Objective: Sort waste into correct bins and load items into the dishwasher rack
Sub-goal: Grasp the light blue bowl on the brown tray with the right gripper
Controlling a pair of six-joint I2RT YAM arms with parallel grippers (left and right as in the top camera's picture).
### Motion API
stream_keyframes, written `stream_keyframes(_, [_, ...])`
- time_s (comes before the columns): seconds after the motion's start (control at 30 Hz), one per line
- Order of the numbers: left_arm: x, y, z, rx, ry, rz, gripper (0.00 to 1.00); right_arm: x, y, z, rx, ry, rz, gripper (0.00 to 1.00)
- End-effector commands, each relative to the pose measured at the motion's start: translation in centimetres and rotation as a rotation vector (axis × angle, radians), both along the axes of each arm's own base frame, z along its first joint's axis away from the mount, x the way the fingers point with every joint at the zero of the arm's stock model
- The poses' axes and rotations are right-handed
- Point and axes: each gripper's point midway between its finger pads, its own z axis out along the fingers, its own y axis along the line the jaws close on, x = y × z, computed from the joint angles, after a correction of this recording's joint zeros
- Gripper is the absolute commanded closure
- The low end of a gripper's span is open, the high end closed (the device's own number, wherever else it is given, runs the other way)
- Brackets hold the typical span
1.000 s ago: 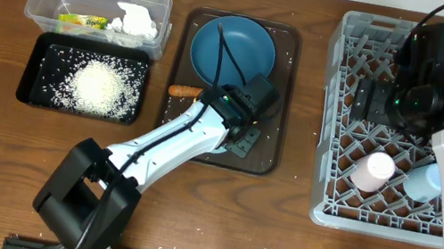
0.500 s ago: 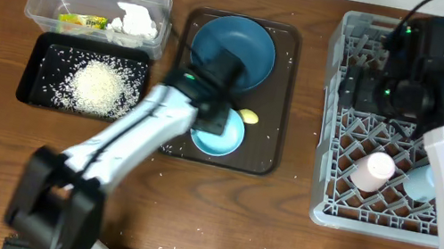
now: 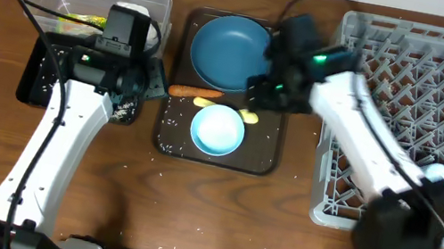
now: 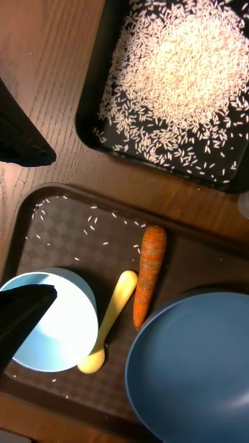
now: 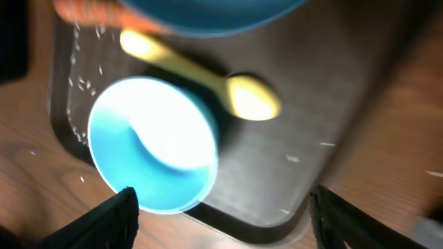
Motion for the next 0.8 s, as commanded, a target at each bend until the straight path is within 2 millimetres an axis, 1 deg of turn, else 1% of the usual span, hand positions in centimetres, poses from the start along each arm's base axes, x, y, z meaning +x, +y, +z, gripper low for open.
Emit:
stream_keyframes(0.0, [0.1, 0.0, 0.2, -0.009, -0.002, 0.008, 0.42, -1.9, 2.5, -3.0, -0.01, 0.086, 0.029, 0.27])
stream_keyframes(0.07, [0.0, 0.0, 0.2, -0.008, 0.001, 0.008, 0.42, -2.7, 3.3, -4.8, -0.033, 0.122, 0.044, 0.3])
stream_keyframes(0.13, [0.0, 0.0, 0.2, -0.008, 0.001, 0.008, 0.42, -3.2, 3.6, -6.3, -0.054, 0.153, 0.05, 0.36])
stream_keyframes(0.2, [0.0, 0.0, 0.2, -0.008, 0.001, 0.008, 0.42, -3.6, 3.8, -7.2, -0.068, 0.173, 0.056, 0.43])
stream_keyframes(0.27, [0.0, 0.0, 0.2, -0.008, 0.001, 0.007, 0.42, -3.6, 3.7, -7.6, -0.076, 0.178, 0.05, 0.51])
stream_keyframes(0.37, [0.0, 0.0, 0.2, -0.008, 0.001, 0.007, 0.42, -3.3, 3.7, -7.5, -0.077, 0.169, 0.043, 0.6])
stream_keyframes(0.47, [0.0, 0.0, 0.2, -0.008, 0.001, 0.007, 0.42, -3.1, 3.3, -7.6, -0.082, 0.168, 0.034, 0.82])
stream_keyframes(0.5, [0.1, 0.0, 0.2, -0.008, 0.0, 0.007, 0.42, -3.0, 3.1, -7.6, -0.088, 0.167, 0.031, 0.94])
stream_keyframes(0.53, [0.0, 0.0, 0.2, -0.008, 0.001, 0.007, 0.42, -3.0, 2.9, -7.6, -0.097, 0.165, 0.028, 0.99])
stream_keyframes(0.67, [0.0, 0.0, 0.2, -0.008, 0.001, 0.008, 0.42, -2.8, 2.7, -7.7, -0.107, 0.156, 0.024, 0.99])
stream_keyframes(0.77, [0.1, 0.0, 0.2, -0.008, 0.0, 0.008, 0.42, -2.5, 2.5, -6.9, -0.106, 0.134, 0.02, 0.99])
